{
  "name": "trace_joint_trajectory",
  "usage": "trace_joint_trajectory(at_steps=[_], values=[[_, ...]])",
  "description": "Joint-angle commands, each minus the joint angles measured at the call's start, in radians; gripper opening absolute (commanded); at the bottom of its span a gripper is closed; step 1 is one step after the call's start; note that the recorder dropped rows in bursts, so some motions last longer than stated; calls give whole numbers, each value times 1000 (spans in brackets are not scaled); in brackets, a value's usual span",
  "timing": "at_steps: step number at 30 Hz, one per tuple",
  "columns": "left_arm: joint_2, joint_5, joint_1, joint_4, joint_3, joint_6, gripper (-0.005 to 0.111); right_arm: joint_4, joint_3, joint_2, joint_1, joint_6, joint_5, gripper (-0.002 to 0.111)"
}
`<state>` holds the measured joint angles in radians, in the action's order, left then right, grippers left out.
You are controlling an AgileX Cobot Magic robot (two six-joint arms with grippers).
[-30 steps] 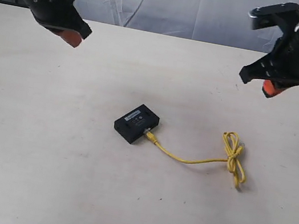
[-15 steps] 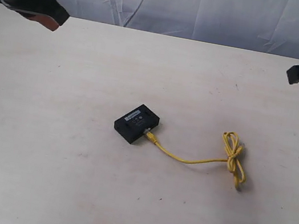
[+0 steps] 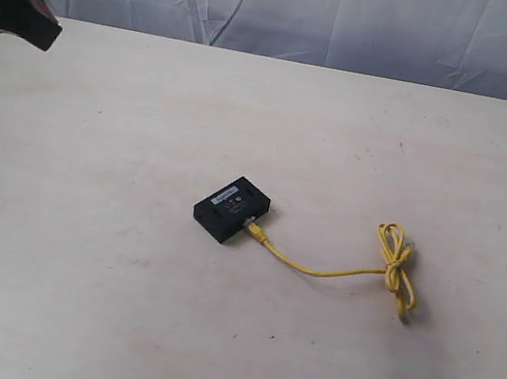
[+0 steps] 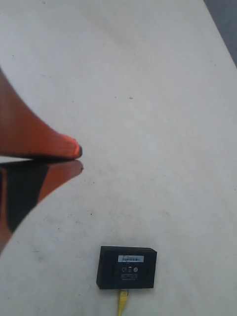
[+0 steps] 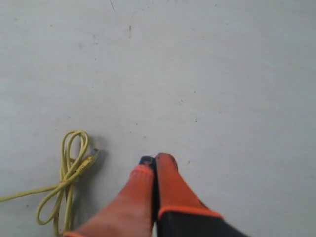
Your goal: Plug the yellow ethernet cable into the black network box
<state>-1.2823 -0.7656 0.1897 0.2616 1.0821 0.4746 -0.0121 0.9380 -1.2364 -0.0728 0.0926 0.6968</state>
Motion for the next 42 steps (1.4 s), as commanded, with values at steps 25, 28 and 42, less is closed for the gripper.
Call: trace_joint_trajectory(at_steps=[25, 28, 42], values=[[573, 205, 0, 10, -311, -8, 0, 12, -296, 591, 7, -67, -280, -1], [618, 205, 0, 13, -339, -8, 0, 12, -330, 638, 7, -67, -321, -1], [876, 219, 0, 57, -495, -8, 0, 20, -456, 812, 7, -67, -430, -1]])
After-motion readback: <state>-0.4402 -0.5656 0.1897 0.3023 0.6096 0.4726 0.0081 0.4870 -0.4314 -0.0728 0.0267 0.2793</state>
